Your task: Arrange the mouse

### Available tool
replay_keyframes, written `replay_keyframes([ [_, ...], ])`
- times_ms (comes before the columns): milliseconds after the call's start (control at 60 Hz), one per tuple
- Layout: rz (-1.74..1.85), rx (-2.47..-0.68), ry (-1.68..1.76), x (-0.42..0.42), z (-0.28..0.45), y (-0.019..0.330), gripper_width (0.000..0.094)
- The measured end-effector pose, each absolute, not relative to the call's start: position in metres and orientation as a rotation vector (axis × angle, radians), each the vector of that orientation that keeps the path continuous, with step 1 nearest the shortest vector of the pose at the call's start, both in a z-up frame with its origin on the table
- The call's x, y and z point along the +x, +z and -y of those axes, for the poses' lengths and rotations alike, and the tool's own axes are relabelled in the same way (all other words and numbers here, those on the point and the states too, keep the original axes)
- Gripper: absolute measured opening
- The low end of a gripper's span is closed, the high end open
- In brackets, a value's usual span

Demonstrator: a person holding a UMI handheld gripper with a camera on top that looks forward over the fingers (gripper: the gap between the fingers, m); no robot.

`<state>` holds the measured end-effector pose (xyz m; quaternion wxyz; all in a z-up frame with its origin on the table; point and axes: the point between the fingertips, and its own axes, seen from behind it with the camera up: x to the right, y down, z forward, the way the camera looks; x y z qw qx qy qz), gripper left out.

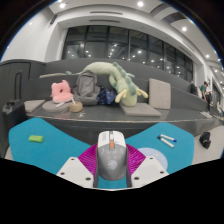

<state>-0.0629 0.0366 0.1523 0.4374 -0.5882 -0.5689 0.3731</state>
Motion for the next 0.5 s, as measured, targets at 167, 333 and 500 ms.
replay_keyframes([
  [167,1.332,-1.601,0.888,-0.108,-0.161,0.117,0.0372],
  [333,1.412,-1.651,0.798,-0.130,-0.219,0.041,0.0399],
  [500,1.381,-1.810,0.860,-0.133,-0.231,-0.010,0.0444],
])
